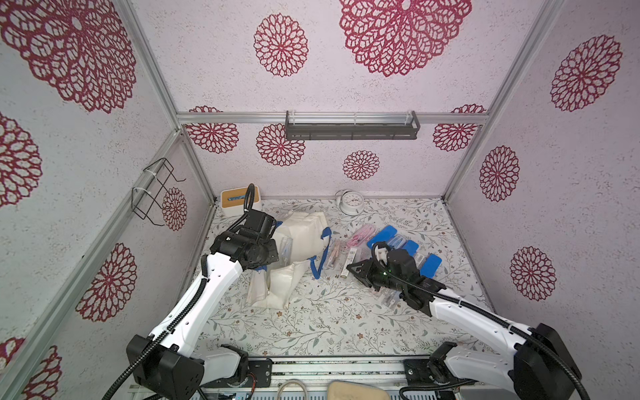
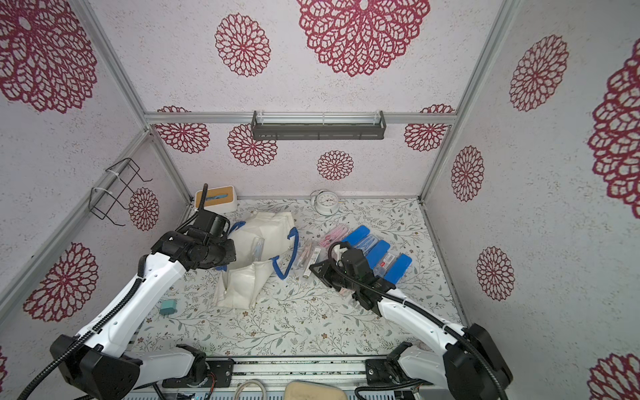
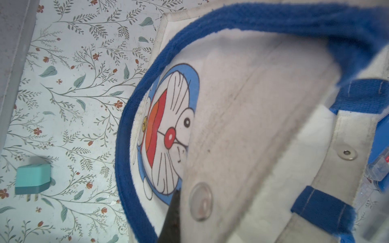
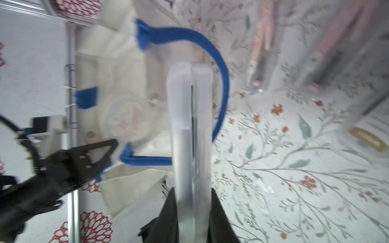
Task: Take out the compass set from the canvas bag
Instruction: Place the compass set at the center of the board.
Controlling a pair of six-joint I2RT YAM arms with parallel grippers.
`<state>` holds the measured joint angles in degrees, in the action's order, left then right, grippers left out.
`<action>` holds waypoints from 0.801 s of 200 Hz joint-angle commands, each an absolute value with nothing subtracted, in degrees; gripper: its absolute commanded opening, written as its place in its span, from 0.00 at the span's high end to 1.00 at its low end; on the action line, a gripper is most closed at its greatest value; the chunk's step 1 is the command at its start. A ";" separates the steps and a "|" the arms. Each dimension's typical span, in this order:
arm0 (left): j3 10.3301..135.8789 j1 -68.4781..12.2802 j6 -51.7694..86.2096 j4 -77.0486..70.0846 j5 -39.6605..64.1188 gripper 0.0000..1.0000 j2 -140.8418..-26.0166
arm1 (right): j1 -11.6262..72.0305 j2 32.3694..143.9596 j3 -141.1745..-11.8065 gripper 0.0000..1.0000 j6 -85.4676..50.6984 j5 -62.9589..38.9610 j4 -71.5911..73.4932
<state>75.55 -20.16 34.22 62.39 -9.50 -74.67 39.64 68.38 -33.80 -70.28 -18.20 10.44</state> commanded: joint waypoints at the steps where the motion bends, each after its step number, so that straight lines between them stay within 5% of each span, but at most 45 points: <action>1: 78.09 -19.78 32.54 59.96 -8.39 1.00 -75.15 | 42.94 74.06 -32.28 0.87 -73.26 -18.19 20.14; 108: 80.33 -20.04 30.27 55.82 -2.42 1.00 -74.73 | 46.33 97.56 -33.05 0.80 -81.15 -22.85 39.15; 160: 81.44 -20.02 29.18 54.09 -1.34 1.00 -75.52 | 45.02 87.90 -28.08 0.31 -81.35 -21.96 31.64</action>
